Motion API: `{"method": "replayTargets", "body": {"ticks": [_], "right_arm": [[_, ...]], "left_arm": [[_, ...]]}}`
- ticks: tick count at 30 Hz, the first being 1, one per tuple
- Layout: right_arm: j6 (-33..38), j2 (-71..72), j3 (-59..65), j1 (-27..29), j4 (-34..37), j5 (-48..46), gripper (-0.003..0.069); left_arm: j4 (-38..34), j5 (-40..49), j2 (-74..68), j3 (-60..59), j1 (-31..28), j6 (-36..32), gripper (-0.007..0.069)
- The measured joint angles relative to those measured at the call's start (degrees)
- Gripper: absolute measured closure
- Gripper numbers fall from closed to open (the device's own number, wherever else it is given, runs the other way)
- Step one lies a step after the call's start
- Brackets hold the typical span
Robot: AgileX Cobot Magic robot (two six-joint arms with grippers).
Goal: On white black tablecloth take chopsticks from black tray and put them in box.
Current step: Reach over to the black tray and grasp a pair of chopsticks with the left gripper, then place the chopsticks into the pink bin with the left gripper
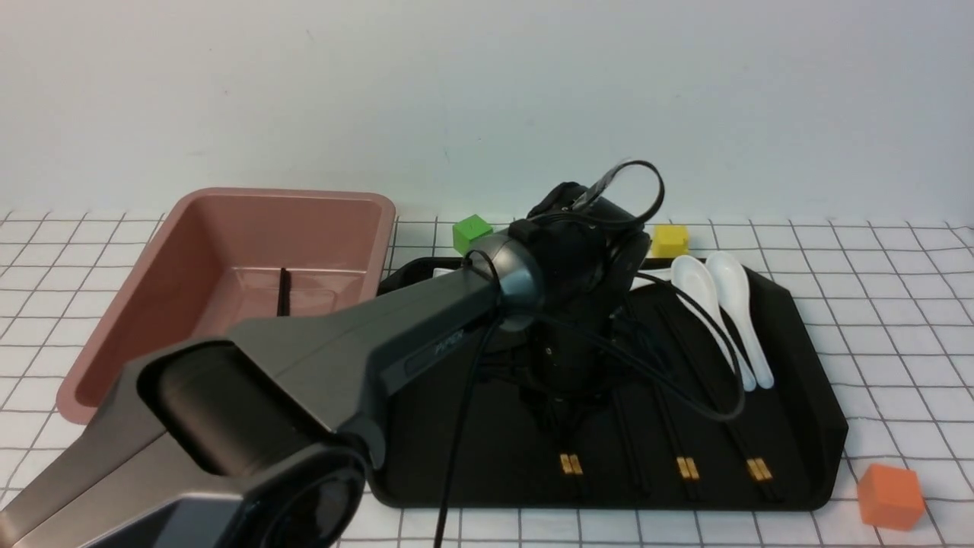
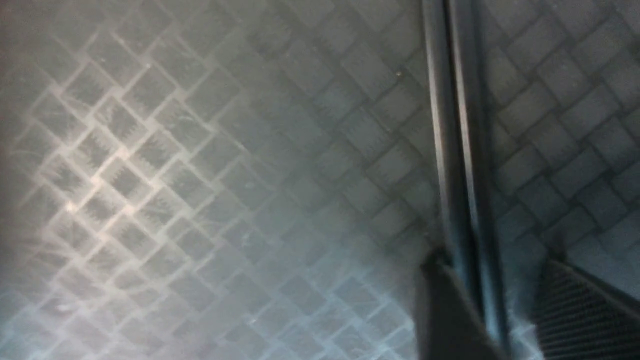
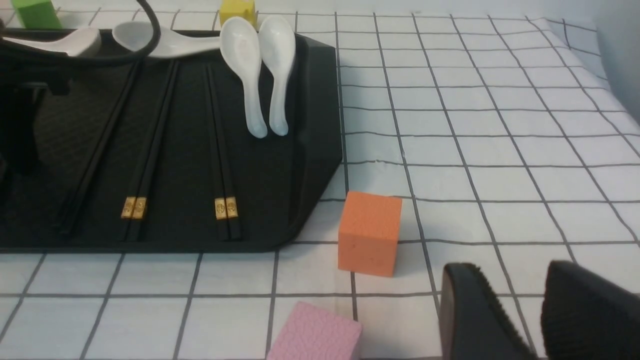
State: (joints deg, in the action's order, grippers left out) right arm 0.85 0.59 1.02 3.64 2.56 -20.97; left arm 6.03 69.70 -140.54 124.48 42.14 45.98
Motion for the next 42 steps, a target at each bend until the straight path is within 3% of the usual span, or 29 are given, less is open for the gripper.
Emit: {"method": "replayTargets", "body": {"ticks": [1,3,10,15,18,25,31,36,42], "right_arm": [[0.0,0.0,0.0,0.0,0.0,0.0,0.0419],[0.0,0.0,0.0,0.0,0.0,0.0,0.0419],[0.0,0.0,0.0,0.0,0.0,0.0,0.0419],[0.0,0.0,0.0,0.0,0.0,0.0,0.0419],[0.0,0.0,0.0,0.0,0.0,0.0,0.0419],[0.0,0.0,0.0,0.0,0.0,0.0,0.0419],[0.0,0.0,0.0,0.0,0.0,0.0,0.0419],[0.0,0.0,0.0,0.0,0.0,0.0,0.0419],[0.0,0.0,0.0,0.0,0.0,0.0,0.0419]], "left_arm": [[0.1,-0.2,0.0,0.0,0.0,0.0,0.0485],[0.4,-0.2,0.3,0.0,0.0,-0.2,0.0528],[1.1,0.5,7.4,-0.9,-0.1,-3.7,0.0517],[0.6,0.7,20.3,-0.8,-2.0,-8.2,0.0517],[-0.4,1.0,26.0,-2.4,-6.3,-10.4,0.0517],[-1.6,1.6,36.1,-16.9,-22.4,-14.6,0.0517],[-0.2,1.1,34.3,-25.6,-31.4,-16.9,0.0517],[0.9,-3.8,29.4,-27.3,-32.1,-17.8,0.0502],[1.6,-4.8,24.1,-27.4,-32.0,-18.6,0.0394]]}}
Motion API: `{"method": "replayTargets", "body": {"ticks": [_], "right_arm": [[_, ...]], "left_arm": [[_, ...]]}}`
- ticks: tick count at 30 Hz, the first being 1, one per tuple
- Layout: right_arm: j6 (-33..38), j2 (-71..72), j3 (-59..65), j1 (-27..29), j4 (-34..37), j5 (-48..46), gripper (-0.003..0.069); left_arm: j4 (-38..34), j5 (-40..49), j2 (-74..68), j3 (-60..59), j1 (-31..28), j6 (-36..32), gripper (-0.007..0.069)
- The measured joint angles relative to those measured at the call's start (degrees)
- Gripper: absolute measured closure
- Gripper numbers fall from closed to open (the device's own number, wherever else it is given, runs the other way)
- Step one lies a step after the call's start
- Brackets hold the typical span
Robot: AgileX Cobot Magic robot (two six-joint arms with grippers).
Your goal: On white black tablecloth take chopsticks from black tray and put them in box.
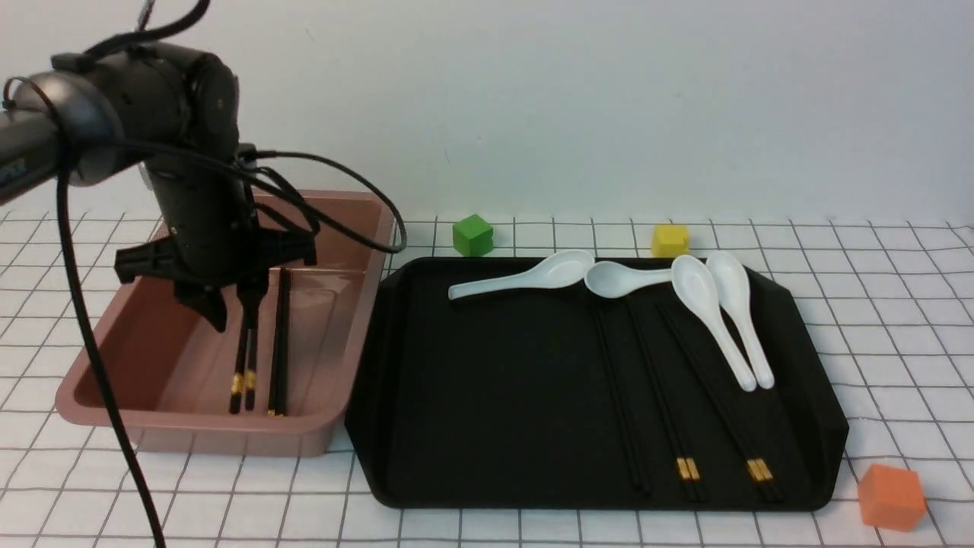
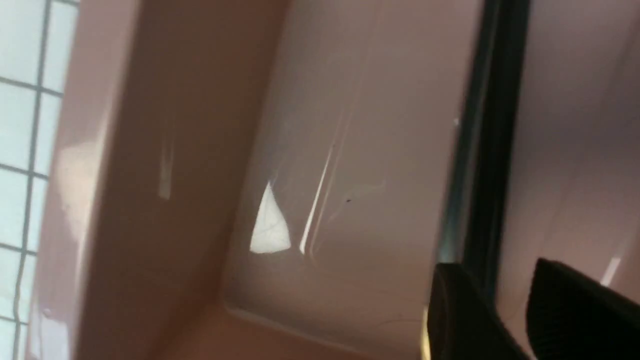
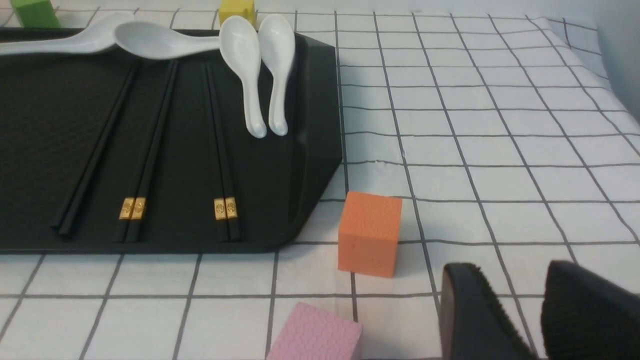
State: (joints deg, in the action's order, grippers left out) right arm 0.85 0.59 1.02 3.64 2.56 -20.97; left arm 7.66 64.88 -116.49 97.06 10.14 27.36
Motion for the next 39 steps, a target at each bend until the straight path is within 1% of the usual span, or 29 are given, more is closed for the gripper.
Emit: {"method": "replayTargets", "body": {"ticks": [1,4,5,7,10,11,12,15,17,18,21,23,24,25,26,27,29,31,34,39], "right_arm": [[0.0,0.0,0.0,0.0,0.0,0.0,0.0419],[0.0,0.0,0.0,0.0,0.0,0.0,0.0419],[0.0,0.0,0.0,0.0,0.0,0.0,0.0419],[0.0,0.0,0.0,0.0,0.0,0.0,0.0419],[0.0,0.0,0.0,0.0,0.0,0.0,0.0419],[0.0,0.0,0.0,0.0,0.0,0.0,0.0419],[0.0,0.0,0.0,0.0,0.0,0.0,0.0419],[0.0,0.0,0.0,0.0,0.0,0.0,0.0419],[0.0,0.0,0.0,0.0,0.0,0.0,0.0419],[0.0,0.0,0.0,0.0,0.0,0.0,0.0419],[0.0,0.0,0.0,0.0,0.0,0.0,0.0419],[0.0,0.0,0.0,0.0,0.0,0.0,0.0419],[0.0,0.0,0.0,0.0,0.0,0.0,0.0419],[0.0,0.0,0.0,0.0,0.0,0.0,0.0419],[0.0,0.0,0.0,0.0,0.0,0.0,0.0419],[0.0,0.0,0.0,0.0,0.0,0.0,0.0419],[0.0,0.0,0.0,0.0,0.0,0.0,0.0419],[0.0,0.0,0.0,0.0,0.0,0.0,0.0419],[0.0,0.0,0.0,0.0,0.0,0.0,0.0419],[0.0,0.0,0.0,0.0,0.0,0.0,0.0419]], "left_arm": [[0.0,0.7,-0.2,-0.1,0.0,-0.6,0.0371],[0.1,2.2,0.3,0.0,0.0,-2.5,0.0365],[-0.1,3.3,1.3,0.0,0.0,-4.8,0.0383],[-0.1,4.5,3.5,0.0,0.0,-7.3,0.0444],[-0.1,4.8,9.4,-0.7,0.0,-8.8,0.0581],[-0.1,4.8,11.2,-1.7,0.0,-9.0,0.0613],[-0.1,4.8,13.8,-2.8,0.0,-9.0,0.0637],[-0.5,4.1,20.1,-7.7,0.0,-9.2,0.0637],[-1.8,0.3,29.5,-17.3,0.0,-9.2,0.0637],[-2.0,-0.1,29.5,-18.1,0.0,-9.2,0.0637],[-5.1,-9.0,43.3,-33.0,0.0,-9.2,0.0637],[-7.7,-17.9,51.6,-43.0,0.0,-9.2,0.0637],[-10.1,-24.0,58.7,-51.2,0.0,-9.2,0.0637],[-12.0,-29.2,63.9,-56.9,0.0,-9.5,0.0637],[-12.4,-30.2,63.9,-58.0,0.0,-9.5,0.0637],[-14.5,-35.7,71.4,-64.3,0.0,-10.0,0.0637],[-17.1,-42.0,82.2,-72.6,0.0,-11.0,0.0637],[-18.6,-44.1,91.3,-77.0,0.0,-11.1,0.0637],[-19.1,-43.7,103.4,-79.2,0.0,-11.1,0.0637],[-16.5,-40.9,115.7,-79.7,0.0,-11.1,0.0637]]}}
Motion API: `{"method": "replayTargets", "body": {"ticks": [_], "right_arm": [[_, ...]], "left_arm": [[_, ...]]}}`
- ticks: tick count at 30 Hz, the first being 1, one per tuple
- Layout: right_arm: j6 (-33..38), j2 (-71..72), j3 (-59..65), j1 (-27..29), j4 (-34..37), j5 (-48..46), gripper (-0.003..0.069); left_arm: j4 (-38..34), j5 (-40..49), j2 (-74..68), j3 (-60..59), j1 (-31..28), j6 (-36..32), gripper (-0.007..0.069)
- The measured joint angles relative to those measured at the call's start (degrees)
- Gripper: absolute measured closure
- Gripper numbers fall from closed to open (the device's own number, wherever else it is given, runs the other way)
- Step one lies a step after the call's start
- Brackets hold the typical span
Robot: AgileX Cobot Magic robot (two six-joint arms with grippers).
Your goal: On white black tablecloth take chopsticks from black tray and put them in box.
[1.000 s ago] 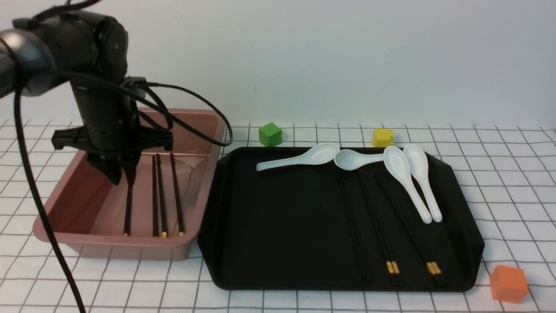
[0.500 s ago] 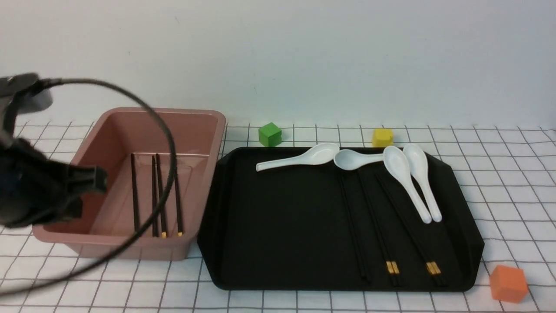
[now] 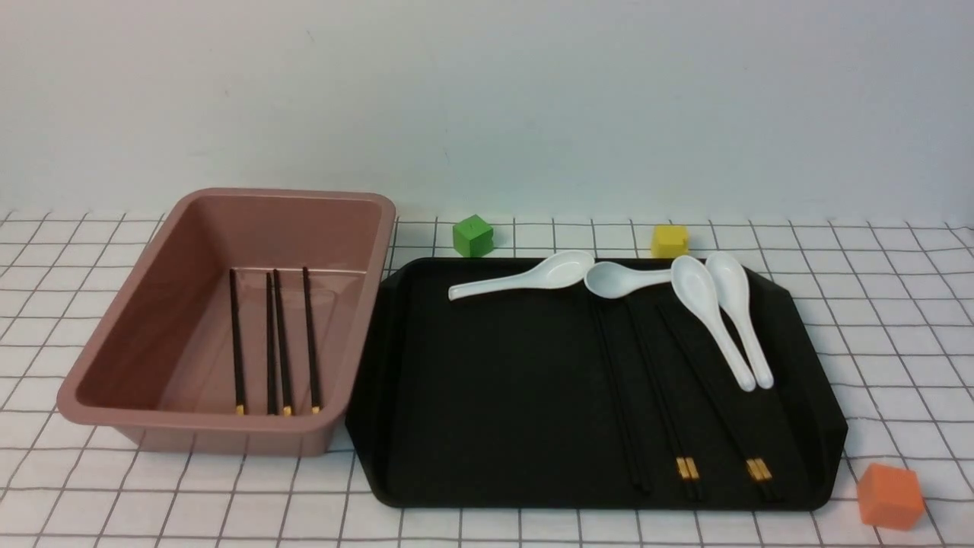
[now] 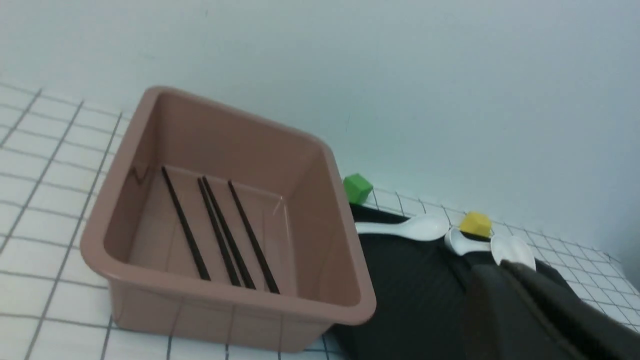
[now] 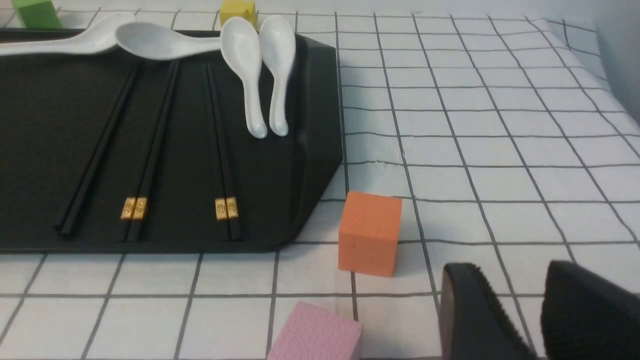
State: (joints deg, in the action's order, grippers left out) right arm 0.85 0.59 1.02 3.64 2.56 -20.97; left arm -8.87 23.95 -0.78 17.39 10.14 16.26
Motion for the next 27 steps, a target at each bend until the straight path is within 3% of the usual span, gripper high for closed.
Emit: {"method": "replayTargets", "body": {"ticks": [27], "right_arm": [[0.0,0.0,0.0,0.0,0.0,0.0,0.0419]], "left_arm": [[2.5,2.0,1.5,-3.4,0.0,0.0,0.0636]]}}
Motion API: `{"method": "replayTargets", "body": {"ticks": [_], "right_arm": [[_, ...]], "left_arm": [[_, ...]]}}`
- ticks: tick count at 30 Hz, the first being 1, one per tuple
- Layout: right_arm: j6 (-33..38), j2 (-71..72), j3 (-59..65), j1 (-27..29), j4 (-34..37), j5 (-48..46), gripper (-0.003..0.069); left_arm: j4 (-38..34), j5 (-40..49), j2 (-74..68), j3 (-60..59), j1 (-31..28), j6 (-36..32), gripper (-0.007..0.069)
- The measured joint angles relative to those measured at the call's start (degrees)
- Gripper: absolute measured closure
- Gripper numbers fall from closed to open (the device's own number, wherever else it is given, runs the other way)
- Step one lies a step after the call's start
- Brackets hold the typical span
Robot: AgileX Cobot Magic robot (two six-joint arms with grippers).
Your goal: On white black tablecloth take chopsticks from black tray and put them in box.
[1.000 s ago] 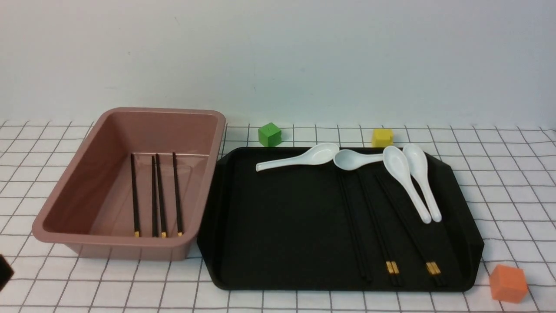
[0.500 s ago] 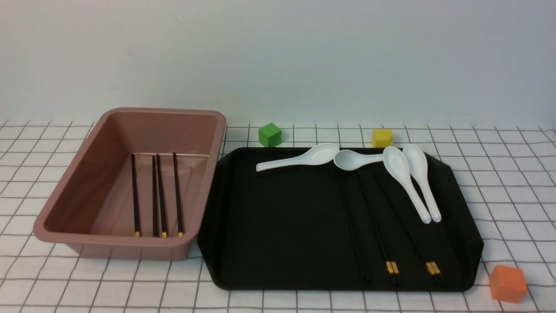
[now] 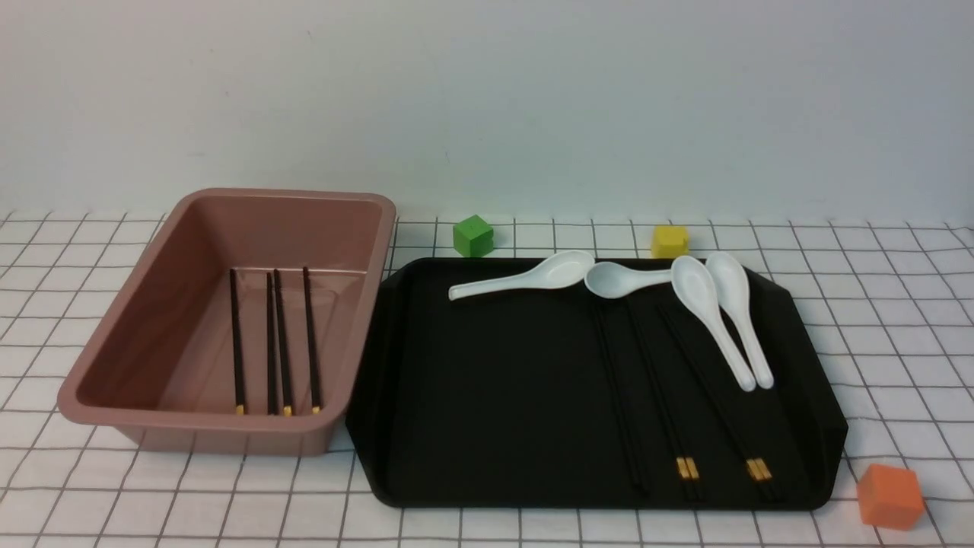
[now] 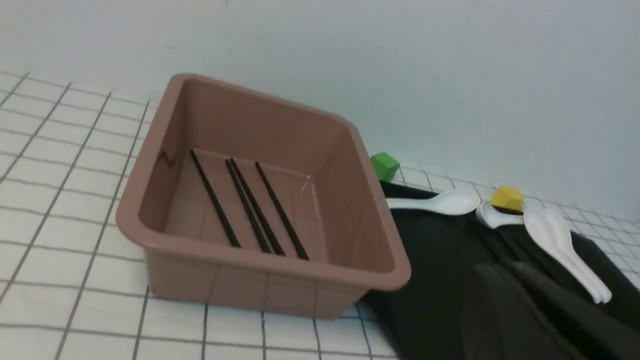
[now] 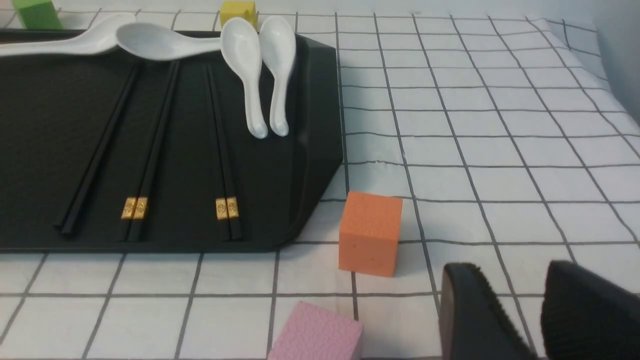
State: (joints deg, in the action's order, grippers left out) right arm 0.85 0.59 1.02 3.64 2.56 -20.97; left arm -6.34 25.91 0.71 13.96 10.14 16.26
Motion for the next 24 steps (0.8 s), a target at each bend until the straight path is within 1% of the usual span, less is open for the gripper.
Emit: {"method": "replayTargets", "body": {"ticks": [11,14,16,21,24], "right_arm": [[0.0,0.0,0.0,0.0,0.0,0.0,0.0419],[0.0,0.0,0.0,0.0,0.0,0.0,0.0419],[0.0,0.0,0.0,0.0,0.0,0.0,0.0419],[0.0,0.0,0.0,0.0,0.0,0.0,0.0419],[0.0,0.0,0.0,0.0,0.0,0.0,0.0419]], "left_arm": [[0.0,-0.3,0.0,-14.5,0.0,0.0,0.0626],[0.0,-1.4,0.0,-15.4,-0.6,0.0,0.0624],[0.0,-2.8,0.0,-15.5,-2.3,0.0,0.0622],[0.3,-3.0,0.0,-15.7,-5.1,0.0,0.0619],[0.4,-3.0,0.0,-15.7,-5.3,0.0,0.0617]]}}
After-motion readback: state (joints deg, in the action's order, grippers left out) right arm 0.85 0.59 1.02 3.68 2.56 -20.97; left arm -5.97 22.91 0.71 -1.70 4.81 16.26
